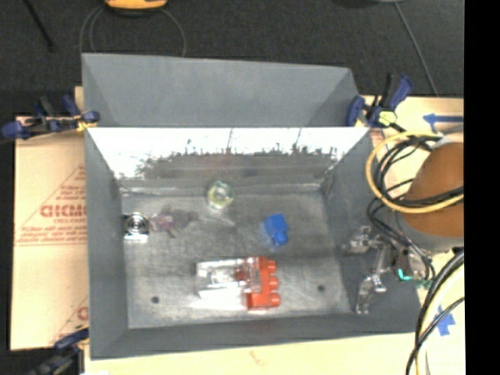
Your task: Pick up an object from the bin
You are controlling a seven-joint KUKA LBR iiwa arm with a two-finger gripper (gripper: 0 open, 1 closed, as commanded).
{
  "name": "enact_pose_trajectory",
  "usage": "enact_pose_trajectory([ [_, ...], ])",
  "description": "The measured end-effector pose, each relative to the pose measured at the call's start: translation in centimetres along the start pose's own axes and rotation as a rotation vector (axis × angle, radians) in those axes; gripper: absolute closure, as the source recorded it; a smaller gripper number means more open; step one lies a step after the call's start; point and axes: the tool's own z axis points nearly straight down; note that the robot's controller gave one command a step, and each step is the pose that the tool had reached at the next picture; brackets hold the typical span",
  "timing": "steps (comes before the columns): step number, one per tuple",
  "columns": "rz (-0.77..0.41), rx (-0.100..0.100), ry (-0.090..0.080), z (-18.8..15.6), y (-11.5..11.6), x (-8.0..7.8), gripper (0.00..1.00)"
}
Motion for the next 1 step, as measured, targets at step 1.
enact_pose_trajectory([
  [1, 0.092, -0.002, -0.014, -0.64, 6.97, -7.18, 0.00],
])
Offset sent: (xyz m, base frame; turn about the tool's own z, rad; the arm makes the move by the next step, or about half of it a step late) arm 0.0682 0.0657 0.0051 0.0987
